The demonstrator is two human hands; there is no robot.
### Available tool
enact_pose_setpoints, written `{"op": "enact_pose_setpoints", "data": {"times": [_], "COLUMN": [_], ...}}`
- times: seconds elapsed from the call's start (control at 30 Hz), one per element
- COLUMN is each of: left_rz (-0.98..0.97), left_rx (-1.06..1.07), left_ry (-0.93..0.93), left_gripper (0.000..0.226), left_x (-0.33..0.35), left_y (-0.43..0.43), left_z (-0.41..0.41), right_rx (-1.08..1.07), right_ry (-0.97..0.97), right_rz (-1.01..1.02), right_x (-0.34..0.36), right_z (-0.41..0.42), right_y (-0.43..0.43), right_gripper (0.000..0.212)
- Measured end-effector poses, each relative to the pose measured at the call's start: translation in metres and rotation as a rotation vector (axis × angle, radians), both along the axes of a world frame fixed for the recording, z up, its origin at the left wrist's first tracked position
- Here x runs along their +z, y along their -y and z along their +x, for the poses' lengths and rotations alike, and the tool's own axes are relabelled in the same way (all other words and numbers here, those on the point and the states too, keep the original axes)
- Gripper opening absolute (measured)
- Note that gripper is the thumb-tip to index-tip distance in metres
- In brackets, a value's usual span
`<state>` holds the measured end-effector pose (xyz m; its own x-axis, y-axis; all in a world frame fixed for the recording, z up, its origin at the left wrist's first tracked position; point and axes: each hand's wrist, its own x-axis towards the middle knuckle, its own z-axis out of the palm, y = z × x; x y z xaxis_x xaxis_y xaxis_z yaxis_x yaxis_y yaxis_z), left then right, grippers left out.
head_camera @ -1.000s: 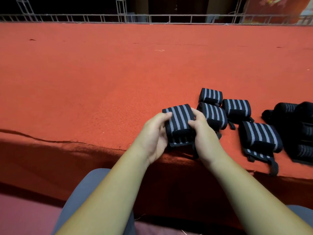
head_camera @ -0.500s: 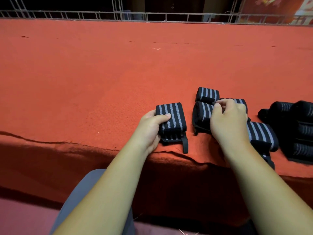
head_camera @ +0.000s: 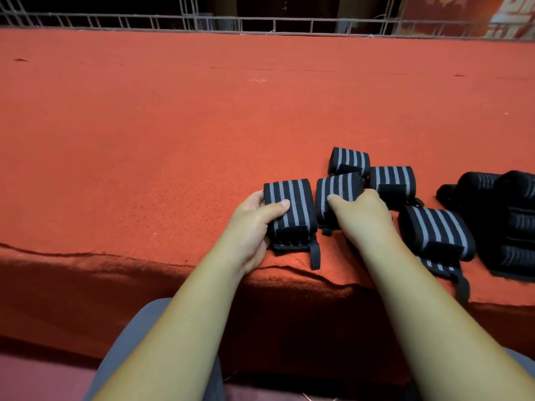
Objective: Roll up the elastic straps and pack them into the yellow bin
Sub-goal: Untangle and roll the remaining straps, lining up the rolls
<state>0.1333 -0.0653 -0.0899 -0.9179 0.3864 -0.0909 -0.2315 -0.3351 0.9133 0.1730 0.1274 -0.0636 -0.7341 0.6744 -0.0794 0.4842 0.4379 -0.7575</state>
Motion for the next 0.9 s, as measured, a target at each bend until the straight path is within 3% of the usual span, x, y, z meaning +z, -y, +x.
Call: {"op": "enact_pose_setpoints", "data": {"times": [0.2, 0.4, 0.67, 0.9], "left_rz": [0.015, -0.006, -0.146, -0.175], "left_rx": [0.019, 0.035, 0.123, 0.091], "left_ry": [-0.043, -0.124, -0.099, -0.058], "left_gripper": [0.035, 0.039, 0.033, 0.027], "left_x": [-0.003, 0.0, 0.0, 0.005], "left_y": [-0.001, -0.003, -0.005, -0.003], "left_z": [-0.001, 0.001, 0.01, 0.01], "right_rx": [0.023, 0.103, 0.071, 0.036], "right_ry": [-0.197, -0.291, -0.331, -0.33], "right_rz": [0.018, 0.001, -0.083, -0.142], "right_x": [-0.023, -0.009, 0.008, 0.009], "right_z": [-0.004, 0.021, 0.046, 0.044], "right_y": [0.002, 0.018, 0.032, 0.029], "right_gripper": [0.08, 0.048, 0.036, 0.041]}}
